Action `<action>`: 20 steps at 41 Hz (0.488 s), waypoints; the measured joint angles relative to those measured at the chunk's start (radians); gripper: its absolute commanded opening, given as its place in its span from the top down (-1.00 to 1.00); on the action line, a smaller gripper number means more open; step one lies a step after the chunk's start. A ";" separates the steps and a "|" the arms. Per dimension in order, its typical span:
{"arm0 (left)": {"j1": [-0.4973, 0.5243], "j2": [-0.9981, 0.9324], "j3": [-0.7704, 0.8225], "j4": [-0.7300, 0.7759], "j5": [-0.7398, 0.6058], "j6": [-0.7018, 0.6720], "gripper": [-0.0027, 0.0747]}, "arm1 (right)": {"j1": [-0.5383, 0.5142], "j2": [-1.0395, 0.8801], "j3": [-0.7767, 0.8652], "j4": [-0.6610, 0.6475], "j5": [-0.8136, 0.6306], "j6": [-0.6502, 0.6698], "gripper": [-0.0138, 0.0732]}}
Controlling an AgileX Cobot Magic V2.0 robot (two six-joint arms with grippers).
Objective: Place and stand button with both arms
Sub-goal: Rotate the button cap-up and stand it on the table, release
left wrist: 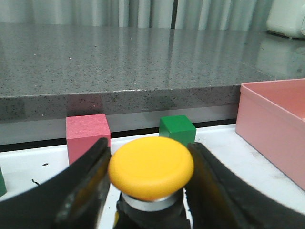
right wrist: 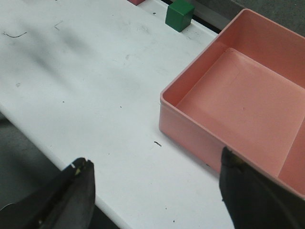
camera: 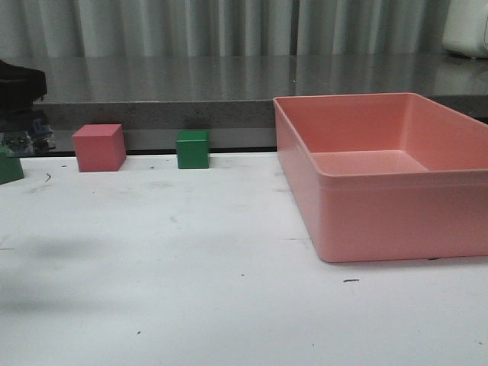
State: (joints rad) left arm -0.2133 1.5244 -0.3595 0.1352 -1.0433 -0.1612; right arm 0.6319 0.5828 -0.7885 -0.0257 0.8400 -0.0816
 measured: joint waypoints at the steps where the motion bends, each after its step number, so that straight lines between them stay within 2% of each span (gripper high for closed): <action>1: 0.000 0.024 0.000 0.000 -0.026 0.000 0.21 | 0.000 0.000 0.000 0.000 0.000 0.000 -0.61; 6: 0.000 0.130 0.000 0.000 -0.075 0.000 0.21 | 0.000 0.000 0.000 0.000 0.000 0.003 -0.61; 20: 0.000 0.320 -0.027 -0.024 -0.081 0.000 0.21 | 0.000 0.000 0.000 0.000 0.000 0.003 -0.61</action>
State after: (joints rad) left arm -0.2133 1.8444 -0.3864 0.1112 -1.1241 -0.1612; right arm 0.6319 0.5828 -0.7885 -0.0257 0.8400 -0.0788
